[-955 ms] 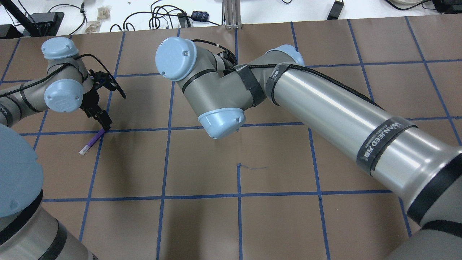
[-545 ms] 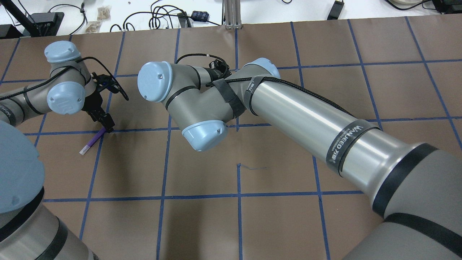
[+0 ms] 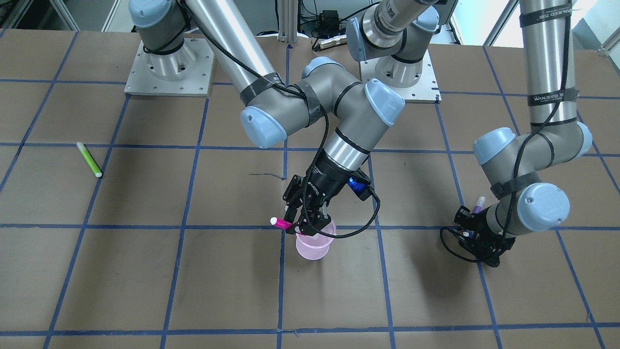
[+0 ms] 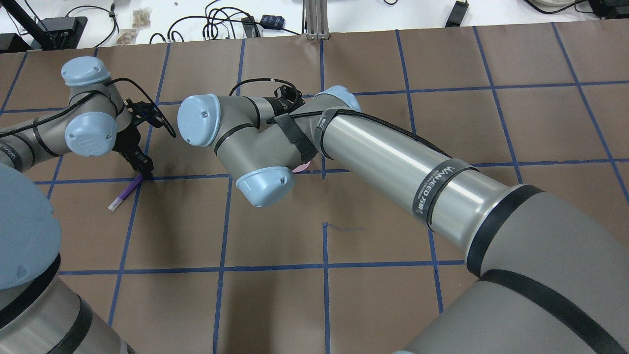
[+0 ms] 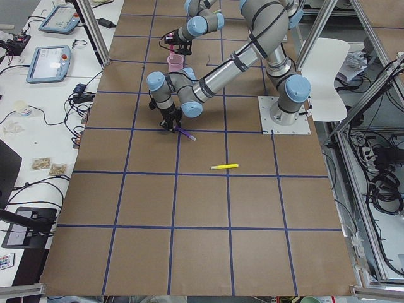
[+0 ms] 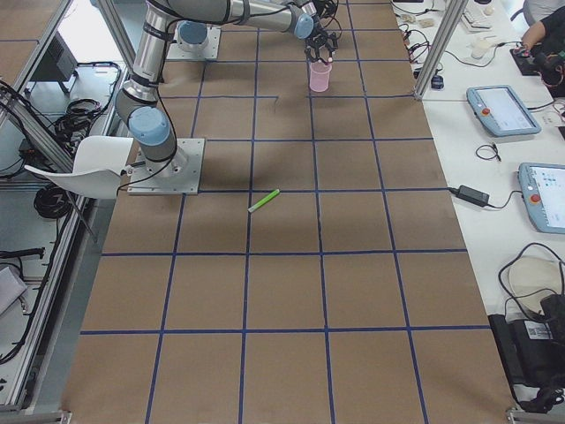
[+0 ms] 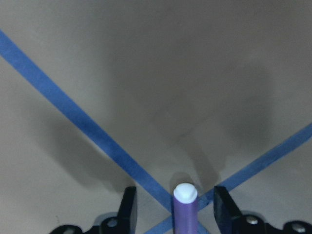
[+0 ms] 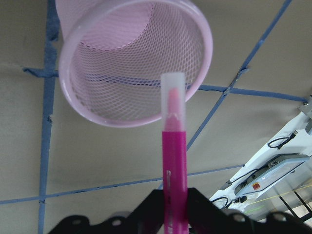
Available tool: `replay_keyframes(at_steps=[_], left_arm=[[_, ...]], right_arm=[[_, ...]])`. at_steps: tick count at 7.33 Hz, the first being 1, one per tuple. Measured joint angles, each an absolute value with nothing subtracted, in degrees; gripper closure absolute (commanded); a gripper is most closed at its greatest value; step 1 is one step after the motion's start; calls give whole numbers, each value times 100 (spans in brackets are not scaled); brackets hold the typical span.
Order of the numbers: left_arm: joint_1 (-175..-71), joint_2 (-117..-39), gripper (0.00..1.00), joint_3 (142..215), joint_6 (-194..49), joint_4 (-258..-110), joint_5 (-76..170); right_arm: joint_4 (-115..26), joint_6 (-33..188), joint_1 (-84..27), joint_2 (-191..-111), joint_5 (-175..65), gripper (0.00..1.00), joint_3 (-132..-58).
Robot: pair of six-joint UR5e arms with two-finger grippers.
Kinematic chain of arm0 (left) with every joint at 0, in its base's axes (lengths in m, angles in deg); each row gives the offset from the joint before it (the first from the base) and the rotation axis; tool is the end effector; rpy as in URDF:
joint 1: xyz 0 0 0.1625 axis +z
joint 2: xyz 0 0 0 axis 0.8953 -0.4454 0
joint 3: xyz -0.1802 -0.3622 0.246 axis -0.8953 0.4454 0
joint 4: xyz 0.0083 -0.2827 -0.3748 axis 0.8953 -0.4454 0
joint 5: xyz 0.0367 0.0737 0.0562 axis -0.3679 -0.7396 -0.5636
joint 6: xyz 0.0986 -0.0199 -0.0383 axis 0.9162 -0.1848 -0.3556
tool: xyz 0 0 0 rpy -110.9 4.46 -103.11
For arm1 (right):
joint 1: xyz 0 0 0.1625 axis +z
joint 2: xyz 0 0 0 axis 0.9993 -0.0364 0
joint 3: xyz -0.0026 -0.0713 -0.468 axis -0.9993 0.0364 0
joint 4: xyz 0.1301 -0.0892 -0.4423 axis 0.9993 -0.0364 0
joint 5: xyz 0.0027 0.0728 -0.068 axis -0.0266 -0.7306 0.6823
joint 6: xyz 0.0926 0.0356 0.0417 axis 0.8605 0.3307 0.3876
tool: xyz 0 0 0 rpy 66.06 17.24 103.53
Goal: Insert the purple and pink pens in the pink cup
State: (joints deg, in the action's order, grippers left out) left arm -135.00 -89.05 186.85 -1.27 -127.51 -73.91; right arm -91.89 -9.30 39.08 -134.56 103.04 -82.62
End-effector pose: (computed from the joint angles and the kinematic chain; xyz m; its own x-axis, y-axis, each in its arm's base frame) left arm 0.1028 -0.6702 0.1639 -0.7836 0.6198 0.0427 0.6123 0.7588 0.2221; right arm 0.5220 -0.5980 0.2719 0.3553 -0.8671 0.3492 -0.7804 -0.0694 0.6214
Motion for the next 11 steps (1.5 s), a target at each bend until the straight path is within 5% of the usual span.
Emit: replay_keyframes(at_steps=[1,3,7,11], left_arm=[[-13500,-8899,100,18684,-131,-12752,-7386],[-13502,-8845,100,18680,-131,-12772,-7399],[-13566,-8282,100,18588,-120,-13102,-7312],[-14151,-7784,100,18165,-563,-13132,-6527]], right_arm=[[-9213,-921,3927,-13398,10300,43,-8258],[-9244,-930,3940,-13348,10267,0,-8245],[-9219,-1164,3808,-13563,9835,0,-8104],[-8640,-1846,2537,-15007,8725,1,-8103]])
